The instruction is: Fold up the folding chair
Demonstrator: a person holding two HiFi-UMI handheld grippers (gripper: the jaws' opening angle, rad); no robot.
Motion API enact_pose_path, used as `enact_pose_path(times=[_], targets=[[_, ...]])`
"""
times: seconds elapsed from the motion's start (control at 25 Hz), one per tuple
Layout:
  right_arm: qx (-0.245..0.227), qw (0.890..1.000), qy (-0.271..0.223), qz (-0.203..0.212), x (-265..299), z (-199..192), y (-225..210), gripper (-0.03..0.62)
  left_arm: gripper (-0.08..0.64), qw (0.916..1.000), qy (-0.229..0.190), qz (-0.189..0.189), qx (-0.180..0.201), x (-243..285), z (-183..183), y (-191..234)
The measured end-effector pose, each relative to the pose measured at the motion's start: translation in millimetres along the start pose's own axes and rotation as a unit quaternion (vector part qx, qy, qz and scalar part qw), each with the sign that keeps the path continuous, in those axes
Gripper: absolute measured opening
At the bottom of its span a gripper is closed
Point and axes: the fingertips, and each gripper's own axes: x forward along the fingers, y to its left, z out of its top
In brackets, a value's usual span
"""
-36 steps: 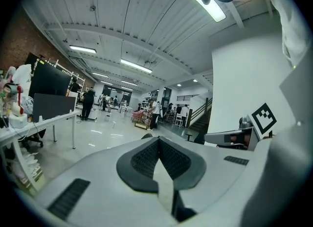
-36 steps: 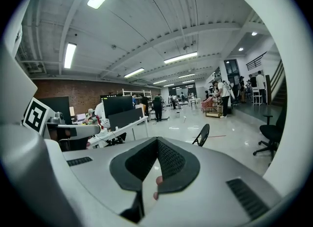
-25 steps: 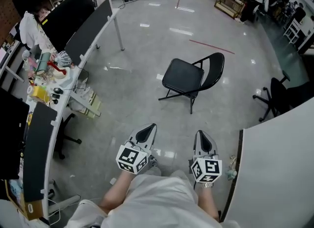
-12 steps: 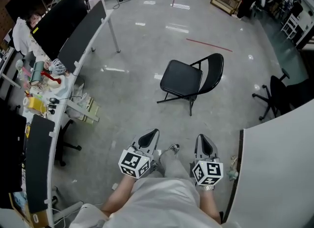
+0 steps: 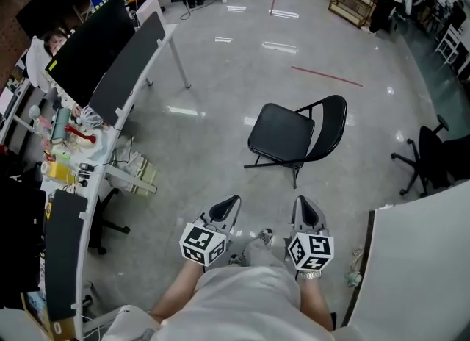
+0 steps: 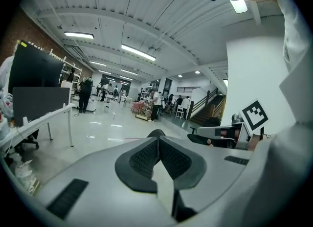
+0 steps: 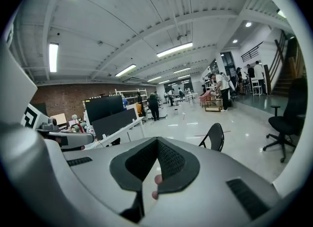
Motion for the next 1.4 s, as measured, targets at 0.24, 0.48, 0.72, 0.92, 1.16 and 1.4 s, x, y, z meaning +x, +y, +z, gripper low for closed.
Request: enact_pose_path(times=[0.24, 0.48, 0.72, 0.92, 1.16, 1.4], targets=[[-0.005, 1.000, -0.006, 0.019, 37.0, 23.2, -27.2, 0.006, 0.012, 0.9996, -0.006, 0.024, -0.011, 50.2, 22.2, 13.7], [0.004, 1.000, -0.007, -0.008, 49.4, 37.0, -78.4, 0.006, 0.012, 0.9997, -0.010, 0.021, -0.004, 92.4, 34.5, 4.9], [0.012, 0.999, -0.001, -0.030, 60.4, 40.8, -104.8, 0.006, 0.012, 0.9999, -0.006, 0.008, -0.004, 118.8, 43.4, 7.1], [0.014, 0.999, 0.001, -0.048, 78.3, 42.2, -112.6, 0.006, 0.012, 1.0000, 0.000, -0.003, -0.009, 144.3, 43.1, 26.7], [0.019, 0.997, 0.006, -0.078, 114.4, 54.8, -120.9, 0.006, 0.012, 0.9991, 0.011, -0.041, 0.005, 191.9, 58.6, 48.8], [0.020, 0.994, 0.010, -0.108, 158.5, 71.8, -127.4, 0.006, 0.012, 0.9969, 0.015, -0.077, 0.005, 238.7, 79.6, 80.4]])
